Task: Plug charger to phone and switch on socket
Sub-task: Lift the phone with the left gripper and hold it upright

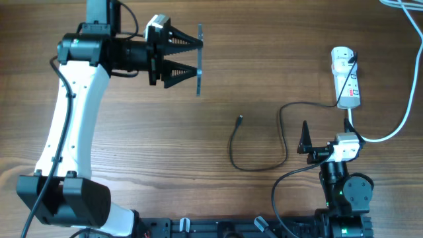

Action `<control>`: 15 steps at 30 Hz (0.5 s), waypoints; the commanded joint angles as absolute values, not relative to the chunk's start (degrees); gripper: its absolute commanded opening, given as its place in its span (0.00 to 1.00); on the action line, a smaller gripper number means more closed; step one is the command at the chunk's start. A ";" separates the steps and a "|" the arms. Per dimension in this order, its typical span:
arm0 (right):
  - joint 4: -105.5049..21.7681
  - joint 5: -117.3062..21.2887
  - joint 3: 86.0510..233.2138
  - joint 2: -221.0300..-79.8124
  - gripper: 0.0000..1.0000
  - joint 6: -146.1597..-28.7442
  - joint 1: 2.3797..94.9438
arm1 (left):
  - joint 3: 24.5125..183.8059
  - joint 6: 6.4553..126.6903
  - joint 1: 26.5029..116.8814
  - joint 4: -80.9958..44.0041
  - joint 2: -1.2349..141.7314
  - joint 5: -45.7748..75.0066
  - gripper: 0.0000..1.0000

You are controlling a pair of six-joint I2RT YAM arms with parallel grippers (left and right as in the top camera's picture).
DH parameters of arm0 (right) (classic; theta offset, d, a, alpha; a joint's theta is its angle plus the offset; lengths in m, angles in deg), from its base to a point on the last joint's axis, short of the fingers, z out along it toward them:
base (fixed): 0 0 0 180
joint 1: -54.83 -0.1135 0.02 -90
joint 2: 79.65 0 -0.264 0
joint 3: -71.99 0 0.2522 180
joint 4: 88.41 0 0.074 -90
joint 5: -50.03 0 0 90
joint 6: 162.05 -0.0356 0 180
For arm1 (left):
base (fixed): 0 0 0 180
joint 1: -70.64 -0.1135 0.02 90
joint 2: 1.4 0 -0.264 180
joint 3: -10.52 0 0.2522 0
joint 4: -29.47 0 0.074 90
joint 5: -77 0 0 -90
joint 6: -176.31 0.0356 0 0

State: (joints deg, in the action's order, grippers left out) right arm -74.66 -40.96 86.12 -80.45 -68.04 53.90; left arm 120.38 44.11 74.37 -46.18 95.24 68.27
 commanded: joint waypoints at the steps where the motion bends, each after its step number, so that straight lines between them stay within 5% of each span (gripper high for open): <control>1: -74.97 -40.35 86.05 -80.29 1.00 -67.54 54.09 | 121.82 30.74 73.89 -46.00 94.06 72.69 0.68; 15: -74.97 -40.35 86.05 -80.29 1.00 -67.58 54.09 | 121.82 22.80 73.89 -45.98 94.06 74.66 0.68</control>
State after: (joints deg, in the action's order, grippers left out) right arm -74.66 -40.96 86.12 -80.45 -68.04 53.90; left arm 120.36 23.83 74.06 -46.16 95.24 71.38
